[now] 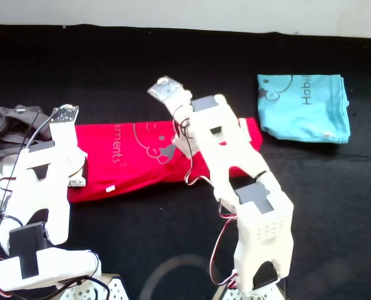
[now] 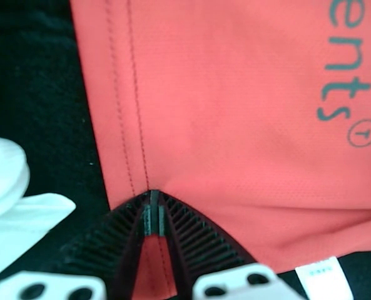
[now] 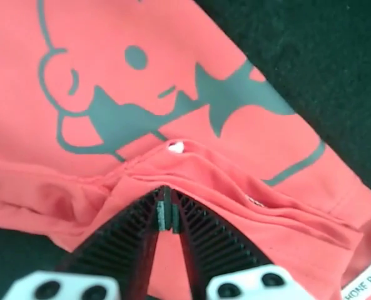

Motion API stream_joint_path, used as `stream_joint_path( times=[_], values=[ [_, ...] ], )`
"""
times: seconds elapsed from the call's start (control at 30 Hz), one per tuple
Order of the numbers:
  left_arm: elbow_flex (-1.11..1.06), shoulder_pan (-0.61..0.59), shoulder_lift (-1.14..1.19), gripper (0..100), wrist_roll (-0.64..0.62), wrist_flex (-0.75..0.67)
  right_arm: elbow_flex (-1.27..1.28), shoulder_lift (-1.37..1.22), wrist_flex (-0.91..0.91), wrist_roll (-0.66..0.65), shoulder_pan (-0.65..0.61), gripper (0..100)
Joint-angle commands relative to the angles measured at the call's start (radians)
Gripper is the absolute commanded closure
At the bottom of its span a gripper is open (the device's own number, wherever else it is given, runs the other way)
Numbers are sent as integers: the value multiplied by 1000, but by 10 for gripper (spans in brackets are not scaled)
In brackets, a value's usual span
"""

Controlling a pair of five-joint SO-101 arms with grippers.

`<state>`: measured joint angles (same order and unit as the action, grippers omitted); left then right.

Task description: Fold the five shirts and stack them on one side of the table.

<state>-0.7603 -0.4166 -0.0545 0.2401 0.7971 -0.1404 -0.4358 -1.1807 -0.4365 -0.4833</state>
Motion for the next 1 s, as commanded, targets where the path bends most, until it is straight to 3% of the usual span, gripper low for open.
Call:
stream_joint_path(
  times=[0.0,0.17,0.43,0.67,0.97],
  values=[
    [1,-12,4,991,-5,-35,-127,33,-65,118,1,991],
    [1,-12,4,991,-5,-35,-206,114,-153,221,-19,991],
    [1,-12,4,991,-5,-35,-76,94,-104,229,-243,991],
    [1,-12,4,991,-5,-35,13,13,-30,226,-280,991],
    [1,-12,4,991,-5,-35,8,41,-197,224,-317,991]
  ],
)
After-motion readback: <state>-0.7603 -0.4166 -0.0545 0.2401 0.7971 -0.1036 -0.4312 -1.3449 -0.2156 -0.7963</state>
